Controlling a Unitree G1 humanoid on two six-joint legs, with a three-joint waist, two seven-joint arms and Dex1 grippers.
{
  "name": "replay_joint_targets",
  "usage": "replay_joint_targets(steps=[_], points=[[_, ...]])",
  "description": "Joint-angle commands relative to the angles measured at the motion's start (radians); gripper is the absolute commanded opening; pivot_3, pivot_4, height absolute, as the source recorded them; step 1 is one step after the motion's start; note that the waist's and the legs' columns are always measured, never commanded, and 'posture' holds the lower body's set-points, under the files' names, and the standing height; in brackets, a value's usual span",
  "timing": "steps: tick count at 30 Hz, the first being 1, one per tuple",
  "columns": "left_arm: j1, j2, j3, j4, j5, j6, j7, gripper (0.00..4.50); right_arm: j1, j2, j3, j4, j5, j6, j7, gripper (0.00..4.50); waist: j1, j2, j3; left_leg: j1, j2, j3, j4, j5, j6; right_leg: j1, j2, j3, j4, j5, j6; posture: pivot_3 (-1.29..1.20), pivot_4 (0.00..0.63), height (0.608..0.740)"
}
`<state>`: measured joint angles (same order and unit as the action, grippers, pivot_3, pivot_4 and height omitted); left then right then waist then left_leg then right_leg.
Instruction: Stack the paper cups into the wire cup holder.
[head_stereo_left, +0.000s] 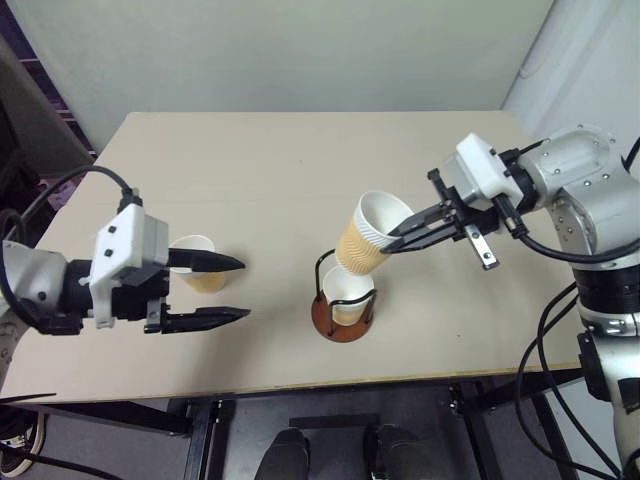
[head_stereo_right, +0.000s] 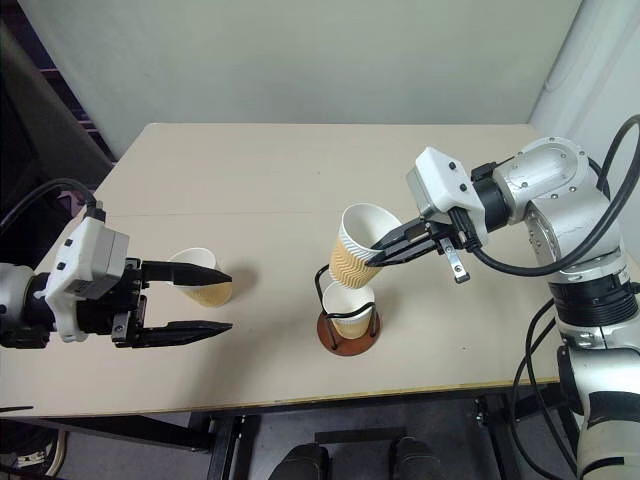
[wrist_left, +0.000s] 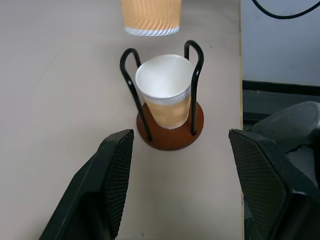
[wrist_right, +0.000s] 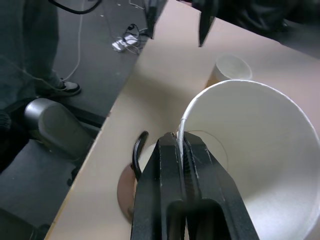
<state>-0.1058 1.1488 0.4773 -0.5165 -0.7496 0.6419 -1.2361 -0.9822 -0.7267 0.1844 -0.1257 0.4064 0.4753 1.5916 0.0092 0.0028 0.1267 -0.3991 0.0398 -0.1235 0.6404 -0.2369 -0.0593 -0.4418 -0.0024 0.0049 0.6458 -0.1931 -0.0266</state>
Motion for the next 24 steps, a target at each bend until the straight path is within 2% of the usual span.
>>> replay_joint_targets(steps=[1,9,10,12,18,22,24], points=[[0.003,-0.001,0.022,-0.020,0.008,-0.017,0.018,3.27,0.007,0.004,0.029,-0.021,-0.021,-0.031,-0.018,0.03,0.000,0.000,0.000,0.000,0.000,0.000,0.000,0.000,0.000,0.000,0.000,0.000,0.000,0.000,0.000,0.00,0.150,0.740],[0.015,-0.002,0.024,-0.022,0.016,-0.022,0.035,3.27,0.034,-0.004,0.088,-0.025,-0.043,-0.036,-0.011,0.03,0.000,0.000,0.000,-0.001,0.000,0.000,0.000,-0.002,0.001,0.000,0.000,0.000,0.000,0.000,0.000,0.00,0.150,0.740],[0.016,-0.001,0.023,-0.021,0.017,-0.022,0.036,3.27,0.036,-0.003,0.094,-0.022,-0.053,-0.043,-0.013,0.43,0.000,0.000,0.000,-0.001,0.000,0.000,0.000,-0.002,0.001,0.000,0.000,0.000,0.000,0.000,0.000,0.00,0.150,0.740],[0.019,-0.002,0.023,-0.020,0.021,-0.024,0.040,3.27,0.041,-0.005,0.108,-0.017,-0.078,-0.064,-0.021,0.91,0.000,0.000,0.000,-0.001,0.000,0.000,0.000,-0.002,0.001,0.000,0.000,0.000,0.000,0.000,0.000,0.00,0.150,0.740],[0.028,0.001,0.030,-0.017,0.040,-0.032,0.050,3.27,0.050,-0.033,0.113,-0.020,-0.115,-0.103,-0.008,3.06,0.001,0.000,0.000,-0.001,0.000,0.000,0.000,-0.002,0.001,0.000,0.000,0.000,0.000,0.000,0.000,0.00,0.150,0.740],[-0.013,0.027,0.040,0.061,0.136,-0.077,0.099,3.27,0.024,-0.049,0.020,0.073,-0.057,-0.069,-0.020,4.40,0.001,0.000,0.000,-0.001,0.000,0.000,0.000,-0.002,0.001,0.000,0.000,-0.001,0.000,0.000,0.000,0.00,0.150,0.740],[-0.028,0.058,0.043,0.118,0.202,-0.112,0.110,3.27,0.005,-0.044,-0.085,0.145,0.042,-0.002,-0.034,4.46,0.003,0.000,0.000,-0.001,0.000,-0.001,0.000,-0.002,0.001,0.000,0.000,-0.001,0.000,0.000,0.000,0.00,0.150,0.740]])
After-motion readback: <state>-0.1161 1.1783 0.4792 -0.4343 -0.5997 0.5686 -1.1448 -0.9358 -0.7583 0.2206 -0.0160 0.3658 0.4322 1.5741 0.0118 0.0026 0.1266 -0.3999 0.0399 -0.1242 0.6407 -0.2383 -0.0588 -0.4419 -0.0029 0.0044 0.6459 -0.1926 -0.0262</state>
